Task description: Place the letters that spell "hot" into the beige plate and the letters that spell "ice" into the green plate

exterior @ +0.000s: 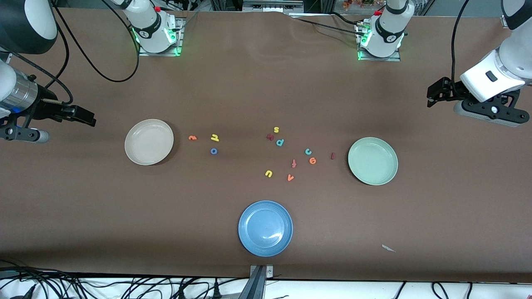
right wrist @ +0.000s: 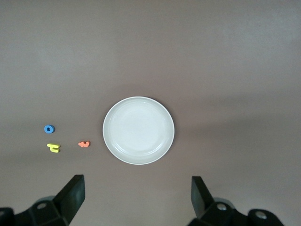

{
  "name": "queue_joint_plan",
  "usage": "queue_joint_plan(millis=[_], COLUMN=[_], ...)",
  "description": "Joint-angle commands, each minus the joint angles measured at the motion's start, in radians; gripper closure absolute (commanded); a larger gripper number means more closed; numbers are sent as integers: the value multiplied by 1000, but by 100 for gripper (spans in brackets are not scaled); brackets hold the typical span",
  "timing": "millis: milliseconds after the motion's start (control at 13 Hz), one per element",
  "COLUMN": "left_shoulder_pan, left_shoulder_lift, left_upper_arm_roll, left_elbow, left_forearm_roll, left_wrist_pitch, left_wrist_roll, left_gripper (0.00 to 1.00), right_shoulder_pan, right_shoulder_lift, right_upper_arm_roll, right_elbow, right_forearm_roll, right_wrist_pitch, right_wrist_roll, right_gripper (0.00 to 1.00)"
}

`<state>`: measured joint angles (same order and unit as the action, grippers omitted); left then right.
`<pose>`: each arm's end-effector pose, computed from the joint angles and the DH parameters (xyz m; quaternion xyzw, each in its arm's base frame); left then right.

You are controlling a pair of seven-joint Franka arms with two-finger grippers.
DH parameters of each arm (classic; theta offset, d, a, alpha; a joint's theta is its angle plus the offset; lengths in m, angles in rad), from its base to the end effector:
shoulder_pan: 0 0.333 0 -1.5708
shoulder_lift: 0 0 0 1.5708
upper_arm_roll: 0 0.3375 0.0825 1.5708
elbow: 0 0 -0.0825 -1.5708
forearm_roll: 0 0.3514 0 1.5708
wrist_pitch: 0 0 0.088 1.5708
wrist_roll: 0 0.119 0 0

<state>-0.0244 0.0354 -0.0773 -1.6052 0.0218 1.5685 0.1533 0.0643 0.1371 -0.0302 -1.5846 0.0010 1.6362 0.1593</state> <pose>0.5275 -0.0505 0.6002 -0.9911 0.1275 0.0362 0.0086 0.5648 0.0205 0.5587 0.9971 -0.0625 -0.0424 0.0057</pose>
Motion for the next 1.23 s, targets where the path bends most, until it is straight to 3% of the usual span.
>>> queue_joint_plan(millis=[0,1150], left_shoulder_pan=[-5,-5], left_shoulder_lift=[9,40], left_upper_arm_roll=[2,2], left_elbow=[19,13], left_forearm_roll=[10,10], left_wrist_pitch=[1,33], left_wrist_roll=[-4,-9], left_gripper=[0,0], right_shoulder_pan=[-1,-6], right_shoulder_lift=[-2,-1], right_upper_arm_roll=[1,0], right_elbow=[6,6], right_forearm_roll=[5,2], right_wrist_pitch=[-10,-10], right_wrist_roll=[11,8], right_gripper=[0,0])
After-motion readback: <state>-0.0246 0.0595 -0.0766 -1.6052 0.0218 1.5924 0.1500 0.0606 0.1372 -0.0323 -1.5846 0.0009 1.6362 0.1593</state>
